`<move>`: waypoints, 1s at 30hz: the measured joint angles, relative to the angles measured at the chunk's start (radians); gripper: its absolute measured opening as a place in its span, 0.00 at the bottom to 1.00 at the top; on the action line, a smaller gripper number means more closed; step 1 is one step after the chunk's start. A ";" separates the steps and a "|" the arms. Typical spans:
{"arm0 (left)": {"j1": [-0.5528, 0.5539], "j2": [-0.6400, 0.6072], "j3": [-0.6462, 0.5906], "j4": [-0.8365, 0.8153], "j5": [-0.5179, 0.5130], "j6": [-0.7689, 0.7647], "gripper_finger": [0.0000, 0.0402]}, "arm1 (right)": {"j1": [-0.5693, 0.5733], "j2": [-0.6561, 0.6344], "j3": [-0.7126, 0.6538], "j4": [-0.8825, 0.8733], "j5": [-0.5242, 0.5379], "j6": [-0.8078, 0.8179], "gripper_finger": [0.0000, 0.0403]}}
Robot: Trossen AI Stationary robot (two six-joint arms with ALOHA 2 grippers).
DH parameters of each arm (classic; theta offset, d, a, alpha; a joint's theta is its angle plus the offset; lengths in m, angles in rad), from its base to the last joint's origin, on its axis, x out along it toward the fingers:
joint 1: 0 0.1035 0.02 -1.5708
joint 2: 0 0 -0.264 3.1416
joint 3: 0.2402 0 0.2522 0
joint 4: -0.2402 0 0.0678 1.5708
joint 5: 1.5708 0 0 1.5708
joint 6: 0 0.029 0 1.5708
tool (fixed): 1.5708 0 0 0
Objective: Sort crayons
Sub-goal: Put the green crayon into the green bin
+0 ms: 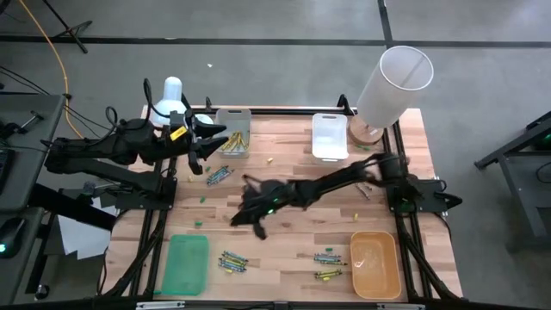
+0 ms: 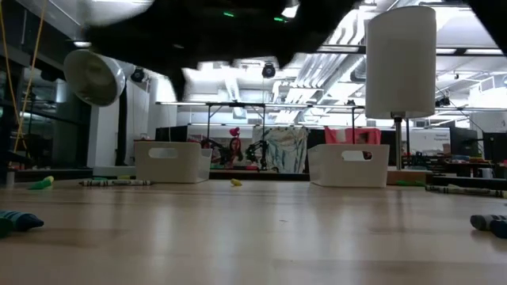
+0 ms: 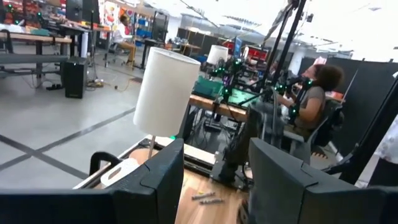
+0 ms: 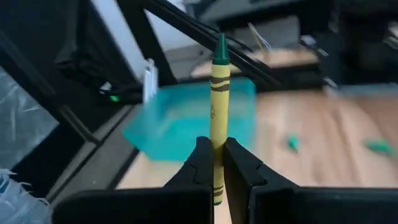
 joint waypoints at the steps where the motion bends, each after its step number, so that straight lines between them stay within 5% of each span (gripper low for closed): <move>1: 0.000 0.001 0.000 -0.002 0.000 -0.003 0.42 | 0.008 0.039 0.056 0.001 -0.005 -0.012 0.00; 15: 0.000 0.005 0.000 -0.003 0.017 -0.003 0.42 | 0.058 0.503 0.751 -0.126 0.046 0.088 0.03; 23: 0.000 0.005 0.000 -0.002 0.026 -0.029 0.42 | 0.077 0.548 0.811 -0.221 0.132 0.154 0.15; 30: 0.000 0.005 0.000 -0.002 0.028 -0.031 0.42 | 0.079 0.537 0.812 -0.240 0.110 0.188 0.35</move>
